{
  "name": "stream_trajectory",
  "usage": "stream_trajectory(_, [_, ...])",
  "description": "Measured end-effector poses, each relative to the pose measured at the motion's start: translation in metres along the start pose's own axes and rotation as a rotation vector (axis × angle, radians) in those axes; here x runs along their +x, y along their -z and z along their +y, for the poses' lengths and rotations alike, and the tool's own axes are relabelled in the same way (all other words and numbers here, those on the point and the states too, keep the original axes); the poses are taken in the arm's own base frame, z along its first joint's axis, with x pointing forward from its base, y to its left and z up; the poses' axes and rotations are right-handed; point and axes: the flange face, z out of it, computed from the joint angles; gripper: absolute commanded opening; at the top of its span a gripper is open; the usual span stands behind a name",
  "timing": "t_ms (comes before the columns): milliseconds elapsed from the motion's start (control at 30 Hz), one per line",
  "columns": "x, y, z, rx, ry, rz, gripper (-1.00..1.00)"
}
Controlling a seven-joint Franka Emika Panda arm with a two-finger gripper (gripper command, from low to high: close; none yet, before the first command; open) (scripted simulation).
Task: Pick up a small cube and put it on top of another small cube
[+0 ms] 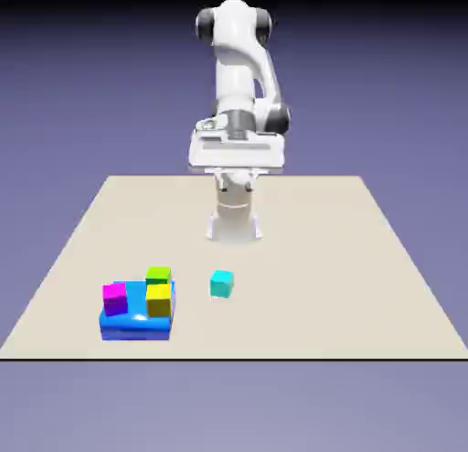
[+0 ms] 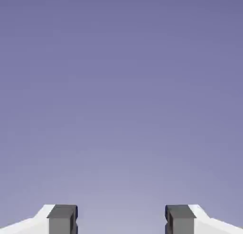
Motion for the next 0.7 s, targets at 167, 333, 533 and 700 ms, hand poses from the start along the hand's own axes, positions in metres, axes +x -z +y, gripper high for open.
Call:
stream_trajectory(167, [-0.062, -0.067, 0.013, -0.246, 0.351, -0.241, 0.0])
stream_trajectory(333, [-0.125, -0.115, 0.044, -0.457, 0.696, -0.491, 0.0])
stream_trajectory(533, [-0.191, -0.147, 0.089, -0.652, 1.114, -0.776, 0.0])
stream_trajectory(700, [-0.217, -0.16, 0.113, -0.716, 1.297, -0.882, 0.0])
